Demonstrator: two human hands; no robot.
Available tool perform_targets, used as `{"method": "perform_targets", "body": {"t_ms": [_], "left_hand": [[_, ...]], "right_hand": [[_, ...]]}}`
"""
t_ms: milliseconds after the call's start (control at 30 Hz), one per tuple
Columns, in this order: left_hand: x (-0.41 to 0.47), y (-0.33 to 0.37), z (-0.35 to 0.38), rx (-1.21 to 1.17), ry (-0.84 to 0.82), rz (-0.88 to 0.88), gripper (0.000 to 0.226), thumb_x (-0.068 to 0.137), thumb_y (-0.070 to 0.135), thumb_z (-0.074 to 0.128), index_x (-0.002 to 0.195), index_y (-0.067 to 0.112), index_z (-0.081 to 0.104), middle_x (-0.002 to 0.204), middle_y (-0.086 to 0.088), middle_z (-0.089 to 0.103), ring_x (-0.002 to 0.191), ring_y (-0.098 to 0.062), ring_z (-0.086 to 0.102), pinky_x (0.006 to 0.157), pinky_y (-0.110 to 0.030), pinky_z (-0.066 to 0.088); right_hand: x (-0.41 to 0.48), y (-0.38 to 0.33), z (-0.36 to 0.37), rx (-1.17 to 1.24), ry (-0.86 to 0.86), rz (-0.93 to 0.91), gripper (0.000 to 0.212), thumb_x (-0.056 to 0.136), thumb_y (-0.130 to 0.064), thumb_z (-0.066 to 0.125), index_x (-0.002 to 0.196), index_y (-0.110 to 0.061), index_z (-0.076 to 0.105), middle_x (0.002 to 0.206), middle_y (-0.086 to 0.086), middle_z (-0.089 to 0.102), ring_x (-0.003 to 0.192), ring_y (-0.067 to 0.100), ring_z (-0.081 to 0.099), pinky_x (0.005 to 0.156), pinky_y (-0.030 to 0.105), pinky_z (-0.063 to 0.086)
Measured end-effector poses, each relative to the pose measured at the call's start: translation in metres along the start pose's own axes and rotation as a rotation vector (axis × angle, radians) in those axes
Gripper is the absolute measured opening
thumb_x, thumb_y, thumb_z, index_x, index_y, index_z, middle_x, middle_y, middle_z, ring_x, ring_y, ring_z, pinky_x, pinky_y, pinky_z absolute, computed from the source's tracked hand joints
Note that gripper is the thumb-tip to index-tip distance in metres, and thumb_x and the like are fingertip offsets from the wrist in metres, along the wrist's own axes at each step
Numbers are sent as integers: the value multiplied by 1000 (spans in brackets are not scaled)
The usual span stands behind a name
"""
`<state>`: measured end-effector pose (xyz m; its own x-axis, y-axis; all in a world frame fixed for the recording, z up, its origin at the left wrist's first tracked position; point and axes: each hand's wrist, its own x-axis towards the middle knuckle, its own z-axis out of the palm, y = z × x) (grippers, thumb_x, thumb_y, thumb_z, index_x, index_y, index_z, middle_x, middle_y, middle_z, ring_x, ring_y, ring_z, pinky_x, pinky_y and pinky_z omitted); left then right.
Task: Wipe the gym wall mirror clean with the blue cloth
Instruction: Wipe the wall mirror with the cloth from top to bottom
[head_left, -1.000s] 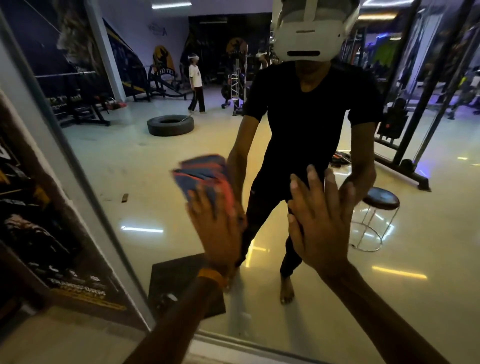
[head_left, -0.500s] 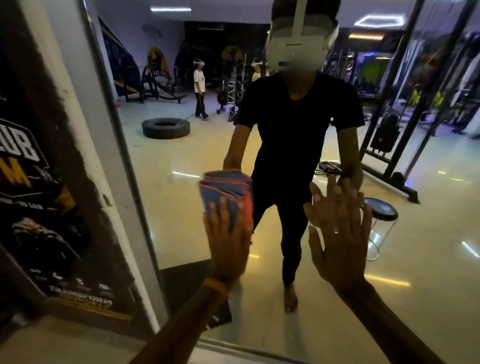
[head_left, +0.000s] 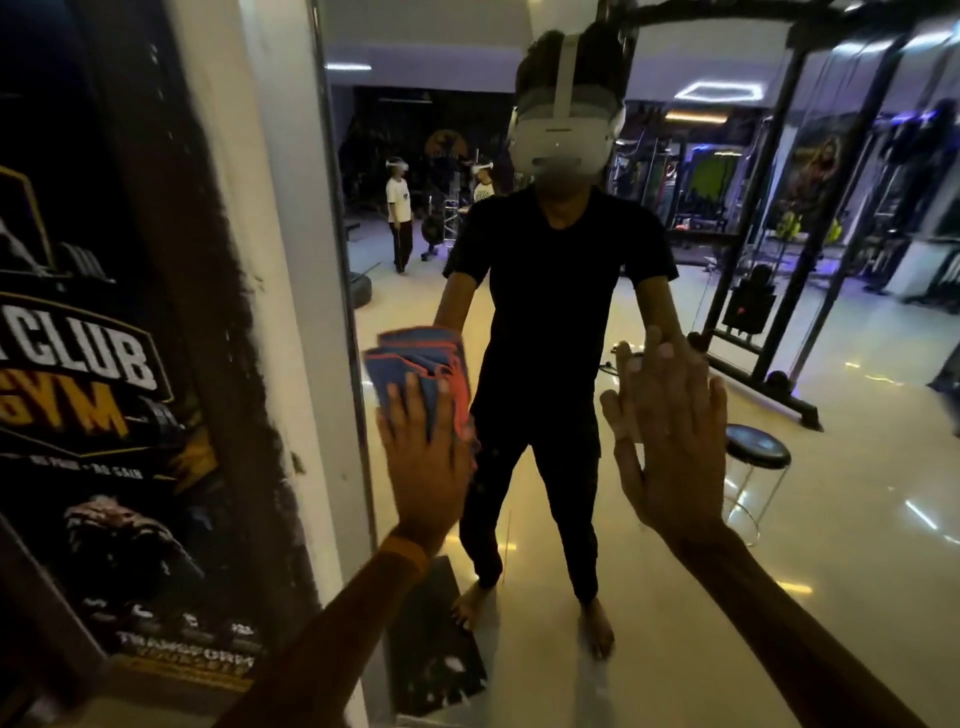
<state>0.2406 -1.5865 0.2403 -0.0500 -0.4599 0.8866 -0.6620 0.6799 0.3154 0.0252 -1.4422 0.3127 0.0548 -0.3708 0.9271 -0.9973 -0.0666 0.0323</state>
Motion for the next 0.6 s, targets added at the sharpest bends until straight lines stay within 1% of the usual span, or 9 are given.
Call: {"method": "perform_targets", "body": {"t_ms": [67, 133, 167, 233, 300, 367, 467, 533, 600], "left_hand": [[-15, 16, 7, 38, -74, 204, 74, 107, 44, 39, 166, 26, 0, 175, -4, -6, 161, -31, -1, 128, -57, 11], [-7, 8, 2, 76, -90, 359, 79, 105, 45, 44, 167, 25, -1, 174, -5, -7, 161, -30, -3, 129, -55, 9], [7, 1, -5, 65, -71, 365, 75, 107, 45, 40, 166, 25, 0, 174, -5, -7, 161, -30, -3, 130, -52, 5], [44, -17, -22, 27, -6, 255, 64, 111, 47, 30, 165, 23, 6, 173, -4, -6, 160, -29, -4, 130, -45, -4], [80, -30, -35, -18, 37, 148, 69, 108, 45, 39, 164, 16, 13, 173, 1, -7, 161, -24, -7, 130, -43, -6], [96, -32, -35, -49, 78, 141, 73, 104, 45, 46, 163, 11, 19, 174, 2, -7, 161, -23, -5, 130, -44, -4], [94, -22, -32, -83, 96, 133, 67, 111, 48, 32, 164, 17, 9, 174, 6, -10, 161, -20, -6, 130, -42, -5], [91, -24, -35, -98, 61, 152, 62, 113, 47, 26, 165, 20, 4, 173, 5, -10, 160, -18, -8, 130, -41, -6], [91, -28, -42, -181, 3, 155, 58, 114, 41, 23, 165, 19, 8, 173, -5, 1, 160, -19, -5, 131, -42, -4]], "right_hand": [[15, -6, 2, -8, -5, -17, 71, 98, -20, 59, 161, -13, 27, 171, 12, 12, 158, 38, 13, 124, 64, 15], [30, -8, 4, -8, 12, -21, 67, 97, -19, 61, 157, -7, 33, 169, 20, 19, 157, 39, 16, 124, 64, 16], [37, -8, 5, -8, 27, 3, 66, 98, -19, 60, 157, -7, 33, 168, 21, 22, 157, 39, 16, 123, 65, 17], [46, -10, 8, -28, 53, 53, 66, 99, -20, 58, 158, -8, 31, 167, 24, 23, 157, 39, 16, 122, 66, 18], [48, -14, 13, -58, 65, 70, 63, 101, -22, 53, 157, -7, 29, 166, 26, 23, 157, 41, 15, 121, 68, 18], [47, -19, 19, -59, 63, 102, 62, 103, -29, 47, 158, -7, 27, 167, 25, 22, 157, 41, 13, 122, 68, 15], [45, -29, 17, -4, 55, 152, 63, 102, -26, 50, 158, -8, 28, 168, 22, 20, 158, 40, 12, 123, 67, 16], [41, -34, 11, 63, 44, 146, 63, 101, -21, 52, 159, -12, 28, 168, 20, 22, 158, 38, 15, 122, 67, 20], [34, -43, 5, 165, 50, 134, 66, 102, -18, 51, 162, -23, 25, 169, 11, 23, 157, 36, 20, 123, 62, 22]]}}
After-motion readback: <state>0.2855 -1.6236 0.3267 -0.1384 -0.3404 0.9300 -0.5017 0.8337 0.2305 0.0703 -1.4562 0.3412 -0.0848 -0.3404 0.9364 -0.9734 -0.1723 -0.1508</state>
